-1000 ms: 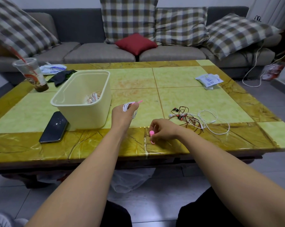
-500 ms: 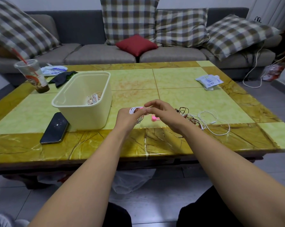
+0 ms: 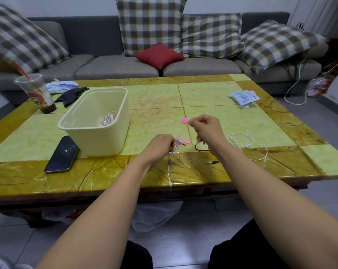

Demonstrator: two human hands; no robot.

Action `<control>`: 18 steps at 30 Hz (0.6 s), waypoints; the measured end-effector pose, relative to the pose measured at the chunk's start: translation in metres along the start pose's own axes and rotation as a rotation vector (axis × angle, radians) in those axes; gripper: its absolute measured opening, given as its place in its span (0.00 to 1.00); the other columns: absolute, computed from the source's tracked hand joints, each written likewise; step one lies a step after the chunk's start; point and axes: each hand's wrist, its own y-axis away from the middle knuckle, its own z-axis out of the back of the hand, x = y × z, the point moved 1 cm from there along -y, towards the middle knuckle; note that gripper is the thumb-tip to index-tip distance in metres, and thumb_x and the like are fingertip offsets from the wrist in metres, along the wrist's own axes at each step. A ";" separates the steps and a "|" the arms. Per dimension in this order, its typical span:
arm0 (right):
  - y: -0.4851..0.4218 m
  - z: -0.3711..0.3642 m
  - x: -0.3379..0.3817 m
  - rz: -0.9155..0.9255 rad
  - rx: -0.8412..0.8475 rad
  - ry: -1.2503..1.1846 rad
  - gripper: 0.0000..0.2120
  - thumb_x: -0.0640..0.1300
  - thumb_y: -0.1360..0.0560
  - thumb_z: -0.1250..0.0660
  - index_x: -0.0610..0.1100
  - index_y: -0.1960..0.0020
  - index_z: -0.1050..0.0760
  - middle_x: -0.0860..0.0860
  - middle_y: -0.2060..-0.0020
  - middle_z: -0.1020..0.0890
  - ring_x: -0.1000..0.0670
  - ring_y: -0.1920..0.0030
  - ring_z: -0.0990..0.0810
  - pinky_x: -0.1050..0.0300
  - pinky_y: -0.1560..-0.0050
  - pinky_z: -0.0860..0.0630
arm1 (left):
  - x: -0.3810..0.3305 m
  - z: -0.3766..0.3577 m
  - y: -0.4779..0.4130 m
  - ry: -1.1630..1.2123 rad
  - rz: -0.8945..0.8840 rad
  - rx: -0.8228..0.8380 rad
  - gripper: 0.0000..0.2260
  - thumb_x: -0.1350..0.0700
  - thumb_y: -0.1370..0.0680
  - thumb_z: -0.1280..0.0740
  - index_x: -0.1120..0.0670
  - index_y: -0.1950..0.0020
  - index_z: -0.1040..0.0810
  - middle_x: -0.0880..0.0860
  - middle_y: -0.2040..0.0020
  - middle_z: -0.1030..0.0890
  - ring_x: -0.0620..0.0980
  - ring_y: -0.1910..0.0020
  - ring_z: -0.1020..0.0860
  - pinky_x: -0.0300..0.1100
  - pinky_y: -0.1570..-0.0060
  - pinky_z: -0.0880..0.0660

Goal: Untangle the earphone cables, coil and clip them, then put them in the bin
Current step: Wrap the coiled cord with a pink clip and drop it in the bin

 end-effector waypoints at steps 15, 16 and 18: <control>0.010 -0.001 -0.004 0.001 0.595 0.442 0.07 0.44 0.24 0.30 0.43 0.50 0.15 0.49 0.64 0.19 0.59 0.68 0.27 0.66 0.68 0.32 | 0.018 -0.006 -0.008 -0.593 -0.044 0.051 0.14 0.49 0.15 0.51 0.45 0.49 0.26 0.54 0.49 0.23 0.54 0.39 0.35 0.50 0.40 0.42; 0.009 -0.002 -0.007 0.043 0.604 0.468 0.07 0.44 0.25 0.28 0.43 0.49 0.15 0.50 0.62 0.18 0.58 0.66 0.26 0.67 0.66 0.31 | 0.019 -0.005 -0.008 -0.613 -0.045 0.038 0.13 0.50 0.16 0.50 0.45 0.53 0.28 0.54 0.51 0.23 0.54 0.40 0.35 0.49 0.42 0.41; 0.008 -0.003 -0.010 0.106 0.585 0.505 0.07 0.44 0.26 0.26 0.43 0.50 0.15 0.49 0.61 0.16 0.57 0.63 0.24 0.64 0.60 0.28 | 0.021 -0.004 -0.009 -0.642 -0.051 0.022 0.14 0.50 0.16 0.49 0.45 0.59 0.29 0.51 0.55 0.23 0.53 0.42 0.35 0.48 0.43 0.41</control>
